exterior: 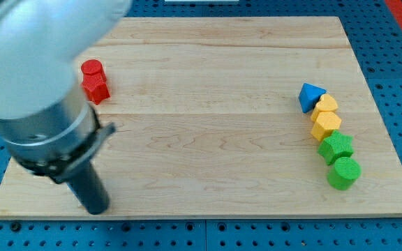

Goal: Move the blue triangle towards the blue cube

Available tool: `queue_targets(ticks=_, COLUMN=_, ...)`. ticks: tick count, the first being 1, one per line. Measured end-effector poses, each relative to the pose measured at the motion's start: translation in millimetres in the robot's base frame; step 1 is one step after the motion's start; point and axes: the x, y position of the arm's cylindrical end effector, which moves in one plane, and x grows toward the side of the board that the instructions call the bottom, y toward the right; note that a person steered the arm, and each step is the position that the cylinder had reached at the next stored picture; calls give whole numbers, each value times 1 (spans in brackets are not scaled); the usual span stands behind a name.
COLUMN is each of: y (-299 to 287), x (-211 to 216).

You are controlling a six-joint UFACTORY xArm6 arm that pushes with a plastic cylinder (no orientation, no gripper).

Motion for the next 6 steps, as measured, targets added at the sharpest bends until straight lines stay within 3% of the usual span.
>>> queue_targets(ticks=2, y=-6, x=-39)
queue_targets(ticks=3, y=87, x=-70)
queue_targets(ticks=5, y=265, x=-220)
queue_targets(ticks=6, y=321, x=-251)
